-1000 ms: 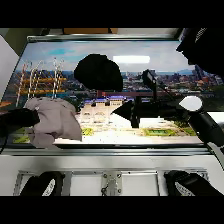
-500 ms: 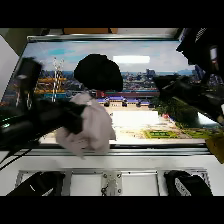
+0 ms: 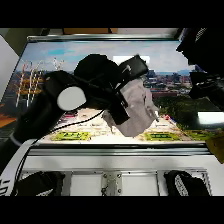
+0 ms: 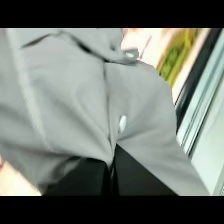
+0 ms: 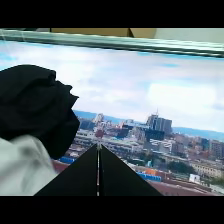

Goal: Fold the clothes and pants, and hang the long-sleeved shirts on hangers.

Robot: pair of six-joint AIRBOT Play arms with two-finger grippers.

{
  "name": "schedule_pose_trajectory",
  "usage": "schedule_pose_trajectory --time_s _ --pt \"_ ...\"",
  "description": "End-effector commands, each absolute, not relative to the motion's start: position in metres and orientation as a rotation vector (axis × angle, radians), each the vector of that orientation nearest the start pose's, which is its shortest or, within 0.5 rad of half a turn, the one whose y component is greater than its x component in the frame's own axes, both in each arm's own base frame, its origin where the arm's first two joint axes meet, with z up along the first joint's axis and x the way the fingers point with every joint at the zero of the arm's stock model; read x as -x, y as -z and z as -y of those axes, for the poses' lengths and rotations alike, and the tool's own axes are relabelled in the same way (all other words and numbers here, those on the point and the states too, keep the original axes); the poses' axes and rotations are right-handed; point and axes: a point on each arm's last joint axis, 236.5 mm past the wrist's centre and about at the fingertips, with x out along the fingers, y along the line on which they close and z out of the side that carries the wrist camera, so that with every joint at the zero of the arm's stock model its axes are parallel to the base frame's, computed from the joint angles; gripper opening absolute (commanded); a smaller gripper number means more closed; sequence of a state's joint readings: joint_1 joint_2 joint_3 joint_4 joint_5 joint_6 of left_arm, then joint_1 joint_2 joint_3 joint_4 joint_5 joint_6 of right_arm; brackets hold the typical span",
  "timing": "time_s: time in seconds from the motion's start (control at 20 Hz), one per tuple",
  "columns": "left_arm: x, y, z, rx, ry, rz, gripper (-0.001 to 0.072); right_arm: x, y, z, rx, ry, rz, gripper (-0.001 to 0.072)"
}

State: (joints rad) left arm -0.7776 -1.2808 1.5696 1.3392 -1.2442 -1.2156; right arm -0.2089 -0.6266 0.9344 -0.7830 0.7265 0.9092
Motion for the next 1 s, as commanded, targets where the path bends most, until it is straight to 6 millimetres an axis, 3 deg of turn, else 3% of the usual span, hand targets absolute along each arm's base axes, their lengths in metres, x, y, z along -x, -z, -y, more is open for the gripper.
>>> schedule_pose_trajectory --time_s 0.0,0.05,0.1,0.2,0.3,0.55,0.65,0.75,0.95 --pt "-0.321 -0.083 0.297 -0.409 0.870 -1.067 0.0167 -0.349 -0.256 -0.037 -0.055 -0.282 -0.275 0.0011" --pt "-0.342 -0.066 0.276 -0.296 0.761 -1.125 0.0568 -0.349 -0.252 -0.038 -0.053 -0.286 -0.290 0.0011" --pt "-0.358 -0.056 0.255 -0.186 0.652 -1.177 0.0660 -0.351 -0.249 -0.038 -0.056 -0.289 -0.299 0.0011" --pt "-0.377 -0.041 0.214 0.004 0.491 -1.241 0.0660 -0.352 -0.241 -0.037 -0.046 -0.290 -0.325 0.0012" --pt "-0.383 -0.023 0.185 0.209 0.376 -1.281 0.0660 -0.353 -0.232 -0.037 -0.039 -0.297 -0.357 0.0011" --pt "-0.364 0.057 0.134 0.496 0.100 -1.387 0.0660 -0.359 -0.186 -0.043 -0.058 -0.351 -0.517 0.0012" --pt "-0.360 0.081 0.134 0.553 0.058 -1.409 0.0660 -0.363 -0.163 -0.046 -0.080 -0.376 -0.593 0.0012" --pt "-0.360 0.096 0.150 0.622 0.067 -1.449 0.0660 -0.367 -0.142 -0.049 -0.100 -0.399 -0.661 0.0012" --pt "-0.376 0.111 0.180 0.613 0.116 -1.490 0.0659 -0.372 -0.105 -0.069 -0.121 -0.468 -0.773 0.0012"
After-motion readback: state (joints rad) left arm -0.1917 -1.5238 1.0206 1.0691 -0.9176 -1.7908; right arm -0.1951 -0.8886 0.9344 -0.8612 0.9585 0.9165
